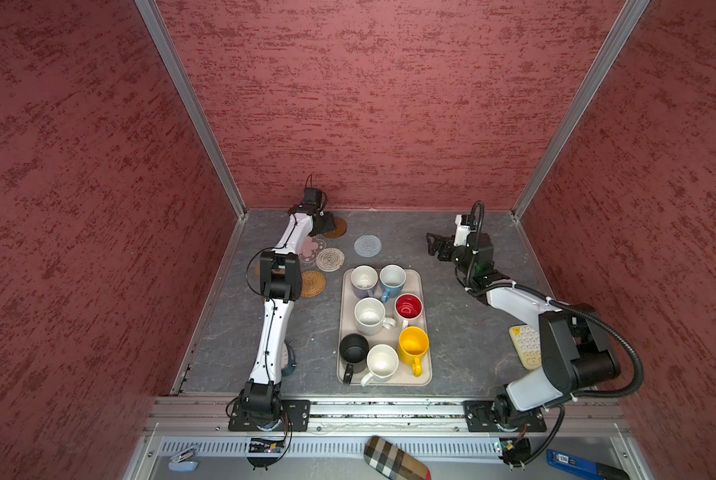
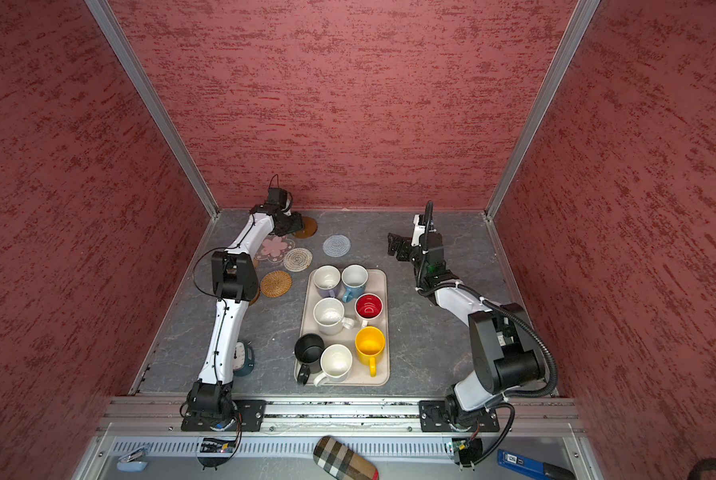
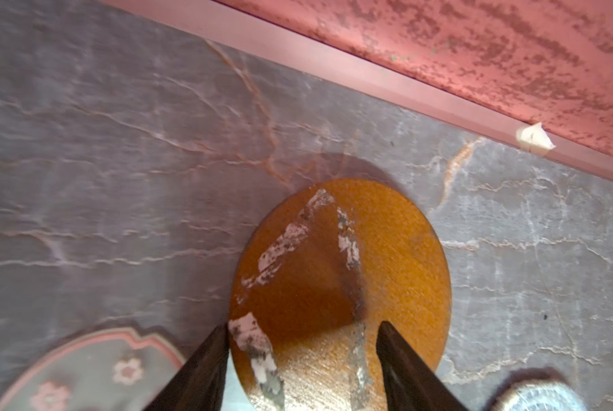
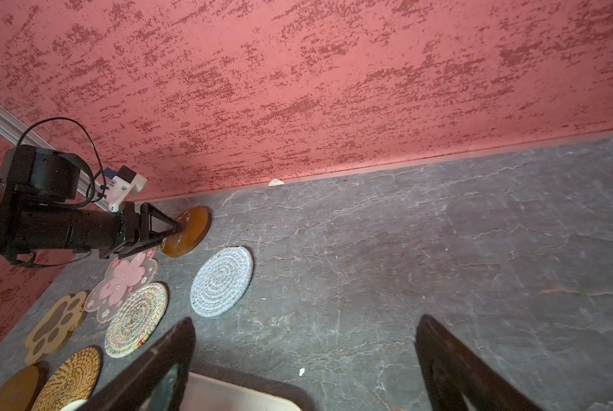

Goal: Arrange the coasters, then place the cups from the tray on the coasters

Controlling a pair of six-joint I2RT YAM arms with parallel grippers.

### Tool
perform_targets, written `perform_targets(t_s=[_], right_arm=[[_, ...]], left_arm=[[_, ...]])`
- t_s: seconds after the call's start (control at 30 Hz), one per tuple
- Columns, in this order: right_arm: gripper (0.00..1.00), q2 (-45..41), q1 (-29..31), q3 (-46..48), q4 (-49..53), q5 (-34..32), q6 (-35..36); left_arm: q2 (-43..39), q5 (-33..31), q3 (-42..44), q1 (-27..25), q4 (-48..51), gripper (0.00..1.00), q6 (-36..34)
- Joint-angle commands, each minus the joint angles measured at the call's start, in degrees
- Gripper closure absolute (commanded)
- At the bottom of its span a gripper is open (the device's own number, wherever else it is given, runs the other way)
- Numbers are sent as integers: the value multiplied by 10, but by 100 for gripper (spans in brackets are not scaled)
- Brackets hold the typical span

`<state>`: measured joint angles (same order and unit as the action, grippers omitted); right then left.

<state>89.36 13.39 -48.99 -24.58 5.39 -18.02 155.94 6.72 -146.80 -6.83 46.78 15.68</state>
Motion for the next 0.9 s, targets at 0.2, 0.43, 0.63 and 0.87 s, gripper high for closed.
perform_targets(t_s=[0.2,0.43,0.63,0.87], right_arm=[[3,18,7,-3,-9,2,3],[3,23,7,-5,-6,2,3],[3,25,8,-5,-5,3,4],[3,29,7,-9,-7,8,2]], left_arm=[[27,16,-33,-46,-1,34,-28],[28,28,-38,-74,-15,33,-33],[20,11,-40,-81,-7,28,-26],[9,28,-37,-43,-20,0,-19]])
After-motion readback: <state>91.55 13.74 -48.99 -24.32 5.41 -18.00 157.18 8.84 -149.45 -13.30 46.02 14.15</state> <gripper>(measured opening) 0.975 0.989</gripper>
